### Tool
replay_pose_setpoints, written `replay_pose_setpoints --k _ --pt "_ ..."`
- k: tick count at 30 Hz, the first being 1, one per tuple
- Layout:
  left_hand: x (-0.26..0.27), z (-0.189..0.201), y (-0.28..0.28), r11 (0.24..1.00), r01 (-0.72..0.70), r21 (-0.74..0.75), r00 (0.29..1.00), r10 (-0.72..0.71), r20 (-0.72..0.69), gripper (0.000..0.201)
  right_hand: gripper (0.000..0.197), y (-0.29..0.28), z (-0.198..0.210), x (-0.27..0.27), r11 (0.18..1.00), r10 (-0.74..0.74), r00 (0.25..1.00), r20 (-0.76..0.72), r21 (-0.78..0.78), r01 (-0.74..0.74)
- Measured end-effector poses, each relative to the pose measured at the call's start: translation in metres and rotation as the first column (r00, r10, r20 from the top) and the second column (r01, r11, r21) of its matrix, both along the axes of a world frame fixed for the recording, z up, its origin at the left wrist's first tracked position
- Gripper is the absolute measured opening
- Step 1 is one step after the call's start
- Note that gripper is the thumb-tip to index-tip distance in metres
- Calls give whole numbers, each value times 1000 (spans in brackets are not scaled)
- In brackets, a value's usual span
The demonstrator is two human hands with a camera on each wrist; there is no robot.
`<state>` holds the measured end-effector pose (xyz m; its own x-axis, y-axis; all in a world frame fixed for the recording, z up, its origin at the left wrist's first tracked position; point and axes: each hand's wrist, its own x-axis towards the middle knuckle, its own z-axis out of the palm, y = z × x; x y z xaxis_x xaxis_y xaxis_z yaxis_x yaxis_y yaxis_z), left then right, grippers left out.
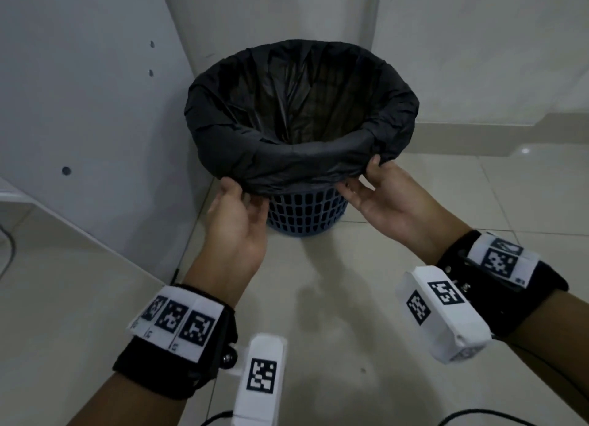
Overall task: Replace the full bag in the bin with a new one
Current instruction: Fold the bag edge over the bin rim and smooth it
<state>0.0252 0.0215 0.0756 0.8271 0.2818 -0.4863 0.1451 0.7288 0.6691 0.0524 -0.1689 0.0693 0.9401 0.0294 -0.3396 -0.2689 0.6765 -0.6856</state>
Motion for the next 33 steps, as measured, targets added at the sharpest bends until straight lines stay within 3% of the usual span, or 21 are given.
replay_pose_setpoints --k 4,8,14,16,20,26,33 --pt "-25 8 -13 990 -71 119 992 82 -92 44 19 1 -2 -3 999 -25 999 -22 -35 24" --pt "-25 17 -24 994 7 109 997 2 -80 44 18 2 0 -5 996 -59 998 -37 -63 56" --pt "-12 18 -24 996 12 84 1000 -10 -27 38 43 14 -1 -27 969 -182 979 -91 -187 162" --pt "-10 17 -24 998 20 63 1000 -19 -11 38 42 24 -6 -34 972 -134 985 -106 -208 110" --pt "-9 15 -24 998 56 26 998 -56 -17 42 18 33 -5 -32 983 -56 996 -66 -179 43" --pt "-1 15 -20 991 90 -96 996 -90 6 38 17 30 -2 -17 999 15 999 -49 -32 -16" --pt "4 19 -18 978 166 -127 986 -164 29 25 47 30 7 -8 994 99 995 1 33 -99"
